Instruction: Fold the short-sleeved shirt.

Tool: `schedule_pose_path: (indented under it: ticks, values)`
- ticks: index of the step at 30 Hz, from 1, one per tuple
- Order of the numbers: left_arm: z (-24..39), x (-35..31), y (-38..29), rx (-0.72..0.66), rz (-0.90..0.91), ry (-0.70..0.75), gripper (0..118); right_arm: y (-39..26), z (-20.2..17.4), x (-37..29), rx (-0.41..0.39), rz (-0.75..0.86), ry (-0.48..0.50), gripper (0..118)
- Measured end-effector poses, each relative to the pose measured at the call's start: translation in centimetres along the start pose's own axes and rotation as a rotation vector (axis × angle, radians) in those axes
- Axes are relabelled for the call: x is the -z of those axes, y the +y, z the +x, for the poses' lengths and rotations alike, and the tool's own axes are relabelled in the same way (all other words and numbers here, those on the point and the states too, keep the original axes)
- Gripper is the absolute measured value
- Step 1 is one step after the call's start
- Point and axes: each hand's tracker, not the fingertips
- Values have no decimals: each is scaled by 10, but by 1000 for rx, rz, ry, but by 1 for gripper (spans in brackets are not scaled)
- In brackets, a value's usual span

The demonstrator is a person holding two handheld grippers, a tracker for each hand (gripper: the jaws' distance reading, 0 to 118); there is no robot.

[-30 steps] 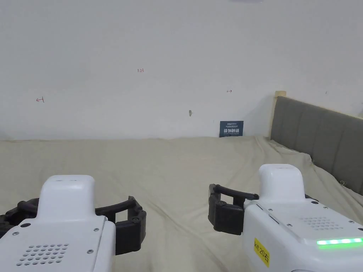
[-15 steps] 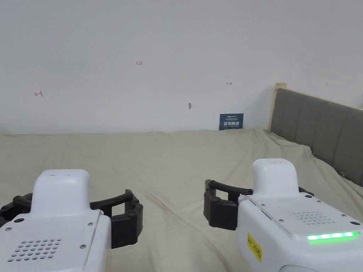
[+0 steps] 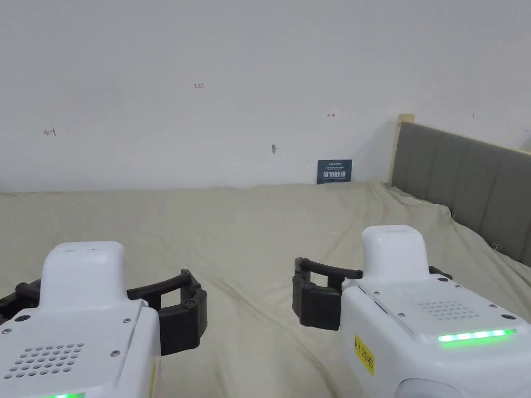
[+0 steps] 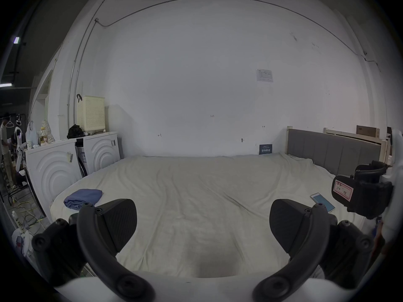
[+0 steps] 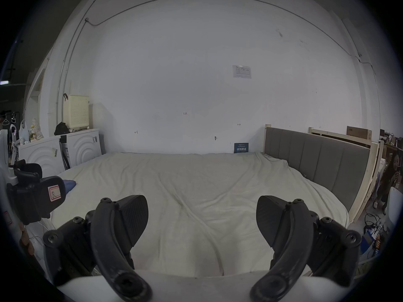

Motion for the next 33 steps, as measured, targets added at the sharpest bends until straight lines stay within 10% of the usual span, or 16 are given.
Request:
schedule_pose_path:
  ticks: [26,33]
  values:
    - [8,4,-6,55,-16,10,118,0,1,-4,3,-8,-14,102]
    - [5,5,-6,44,-26,18,118,4,9,-3,124,-93,35,102]
